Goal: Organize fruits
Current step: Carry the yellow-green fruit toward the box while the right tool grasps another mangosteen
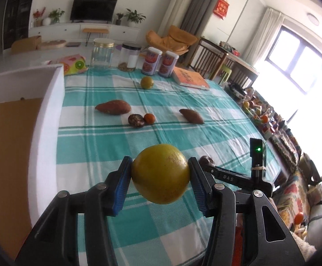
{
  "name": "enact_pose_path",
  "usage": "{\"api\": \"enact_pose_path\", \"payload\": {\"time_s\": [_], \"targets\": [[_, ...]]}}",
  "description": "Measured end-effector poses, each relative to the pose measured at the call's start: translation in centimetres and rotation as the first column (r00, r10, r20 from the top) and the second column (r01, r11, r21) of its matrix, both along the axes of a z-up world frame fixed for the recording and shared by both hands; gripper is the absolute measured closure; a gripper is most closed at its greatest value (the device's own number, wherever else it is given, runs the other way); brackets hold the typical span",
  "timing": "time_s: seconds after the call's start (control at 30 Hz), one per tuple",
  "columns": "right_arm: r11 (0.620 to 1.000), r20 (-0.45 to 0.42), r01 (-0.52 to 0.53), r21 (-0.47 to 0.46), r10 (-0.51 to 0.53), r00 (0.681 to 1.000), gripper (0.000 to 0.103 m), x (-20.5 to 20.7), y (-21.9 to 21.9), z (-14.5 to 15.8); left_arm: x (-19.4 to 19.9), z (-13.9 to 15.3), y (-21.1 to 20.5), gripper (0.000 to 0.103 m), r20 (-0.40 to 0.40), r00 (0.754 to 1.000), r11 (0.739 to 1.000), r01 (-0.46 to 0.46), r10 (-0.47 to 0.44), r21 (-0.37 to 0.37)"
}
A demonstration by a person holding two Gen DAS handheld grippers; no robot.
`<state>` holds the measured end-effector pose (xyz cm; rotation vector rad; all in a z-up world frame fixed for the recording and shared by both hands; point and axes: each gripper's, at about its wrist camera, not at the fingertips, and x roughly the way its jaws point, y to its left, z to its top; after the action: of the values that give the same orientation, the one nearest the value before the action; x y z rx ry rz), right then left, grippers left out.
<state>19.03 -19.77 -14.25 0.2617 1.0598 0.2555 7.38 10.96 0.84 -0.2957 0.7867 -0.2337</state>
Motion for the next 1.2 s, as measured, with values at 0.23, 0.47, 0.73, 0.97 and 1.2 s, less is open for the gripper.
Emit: {"api": "enact_pose_path", "payload": {"time_s": [0.23, 0.47, 0.73, 0.97, 1.2], "targets": [[0.993, 0.108, 0.015, 0.118, -0.028, 0.994, 0.103, -2.2, -2.1, 2.1, -3.7, 1.8, 6.5, 0.05, 0.02, 0.995, 0.995, -0.098, 0.098, -0.012], [0.997, 0.096, -0.036, 0.064, 0.029, 0.995, 0.091, -2.2, -0.7, 1.9, -6.0, 1.2, 10.7, 0.05, 0.014, 0.982, 0.979, -0.188, 0.19, -0.076], [0.997, 0.105, 0.018, -0.081, -0.009, 0.994, 0.035, 0.4, 1.5, 1.1, -6.9, 1.4, 8.9, 0.05, 0.014, 0.991, 0.979, -0.13, 0.133, -0.155], [0.998, 0.084, 0.033, -0.057, -0.029, 0.996, 0.054, 0.8, 1.0, 0.0, -7.9, 1.6, 6.5, 0.05, -0.004, 0.999, 0.98, -0.046, 0.046, -0.192], [0.977, 0.162, -0.093, 0.193, 0.062, 0.985, 0.054, -2.4, 5.5, 6.5, -7.8, 0.8, 13.9, 0.05, 0.005, 0.954, 0.954, -0.3, 0.3, -0.024]]}}
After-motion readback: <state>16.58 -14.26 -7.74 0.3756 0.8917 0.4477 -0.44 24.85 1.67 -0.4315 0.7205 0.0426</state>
